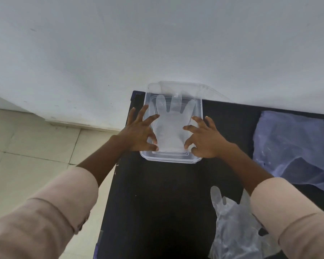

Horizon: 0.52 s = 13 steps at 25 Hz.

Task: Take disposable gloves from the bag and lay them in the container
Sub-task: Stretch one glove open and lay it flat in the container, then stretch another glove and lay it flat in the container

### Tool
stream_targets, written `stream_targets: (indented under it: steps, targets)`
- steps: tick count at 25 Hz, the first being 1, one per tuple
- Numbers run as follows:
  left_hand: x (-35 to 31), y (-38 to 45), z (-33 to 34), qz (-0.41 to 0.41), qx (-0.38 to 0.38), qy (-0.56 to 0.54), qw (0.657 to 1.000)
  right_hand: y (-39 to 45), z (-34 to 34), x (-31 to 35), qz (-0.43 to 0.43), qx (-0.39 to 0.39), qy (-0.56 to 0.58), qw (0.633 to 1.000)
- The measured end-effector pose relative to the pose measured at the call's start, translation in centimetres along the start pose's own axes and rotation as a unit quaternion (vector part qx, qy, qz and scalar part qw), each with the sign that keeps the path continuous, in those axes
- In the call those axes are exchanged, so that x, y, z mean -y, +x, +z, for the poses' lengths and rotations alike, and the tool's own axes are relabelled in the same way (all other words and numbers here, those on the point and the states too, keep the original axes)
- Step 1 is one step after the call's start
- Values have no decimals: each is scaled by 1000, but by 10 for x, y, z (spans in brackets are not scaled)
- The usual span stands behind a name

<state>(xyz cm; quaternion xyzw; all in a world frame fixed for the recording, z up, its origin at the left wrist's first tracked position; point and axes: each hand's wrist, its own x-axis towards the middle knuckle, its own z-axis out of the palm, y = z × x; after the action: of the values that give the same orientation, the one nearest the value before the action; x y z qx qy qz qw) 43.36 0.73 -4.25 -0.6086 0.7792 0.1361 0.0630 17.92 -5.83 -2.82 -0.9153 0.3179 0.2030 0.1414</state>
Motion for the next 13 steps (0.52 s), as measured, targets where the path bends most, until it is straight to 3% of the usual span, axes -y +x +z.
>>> stream_targets:
  steps: [4,8,11,13]
  targets:
    - [0,5,-4,1,45,47,998,5,-7,-3,-18,78,-80,994]
    - [-7,6,-10,-26,82,61,994,5,-8,-1,-14,96,-119,988]
    - [-19,6,-22,-45,67,46,996,-1,-13,3,-13,39,-53,998]
    - [-31,3,-32,-57,-19,-27,998,-12,-21,5,-13,-72,18,997]
